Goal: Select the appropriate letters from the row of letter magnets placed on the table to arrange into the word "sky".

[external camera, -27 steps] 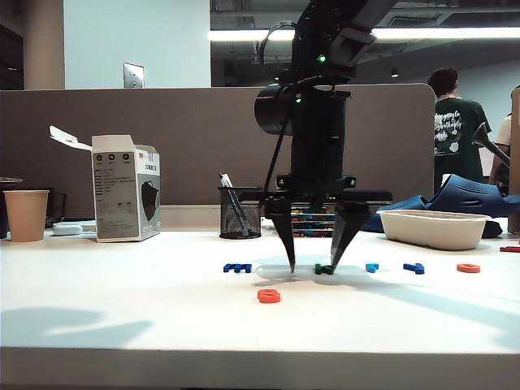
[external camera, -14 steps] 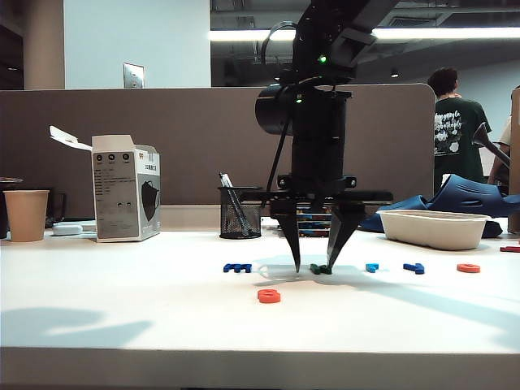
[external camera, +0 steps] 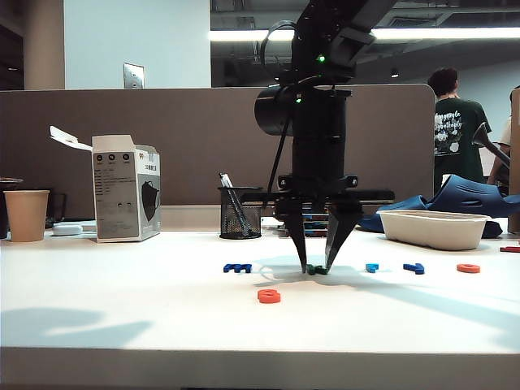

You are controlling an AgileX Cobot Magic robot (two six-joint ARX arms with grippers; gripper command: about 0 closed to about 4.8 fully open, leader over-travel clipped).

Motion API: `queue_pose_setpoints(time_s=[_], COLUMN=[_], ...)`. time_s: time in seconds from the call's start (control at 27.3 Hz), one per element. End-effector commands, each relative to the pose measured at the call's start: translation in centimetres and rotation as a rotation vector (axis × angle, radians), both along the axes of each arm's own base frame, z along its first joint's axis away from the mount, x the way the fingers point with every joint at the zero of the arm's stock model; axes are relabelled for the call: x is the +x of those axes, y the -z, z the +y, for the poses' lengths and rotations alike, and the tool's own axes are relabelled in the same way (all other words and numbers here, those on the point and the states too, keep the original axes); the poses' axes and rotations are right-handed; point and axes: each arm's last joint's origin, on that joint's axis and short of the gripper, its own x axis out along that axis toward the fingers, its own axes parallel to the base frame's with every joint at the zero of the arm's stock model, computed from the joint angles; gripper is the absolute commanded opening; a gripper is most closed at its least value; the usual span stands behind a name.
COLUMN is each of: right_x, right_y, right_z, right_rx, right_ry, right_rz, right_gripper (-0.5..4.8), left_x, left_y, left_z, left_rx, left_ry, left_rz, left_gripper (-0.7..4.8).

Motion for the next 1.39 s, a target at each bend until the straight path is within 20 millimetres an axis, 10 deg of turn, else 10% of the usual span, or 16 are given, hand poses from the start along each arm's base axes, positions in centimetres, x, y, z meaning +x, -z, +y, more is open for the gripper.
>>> queue_pose_setpoints(time_s=[0.04, 1.39], right_x=[-0.4, -5.0], right_y=[0.8, 1.7], right_z=[-0.2, 2.6], right_rx=[-0.038, -0.133], right_ry=[0.001, -0.163], right_rz=[0.056, 0.217], right_gripper=[1.12, 0.94], left_x=[0.0, 0.0], left_y=[-0.2, -0.2], left_z=[0.0, 0.1], left_rx=[-0.006, -0.006], left_ry=[-0.004, -0.004], left_rz=[-0.010, -0.010], left_gripper=[-0.05, -0.05])
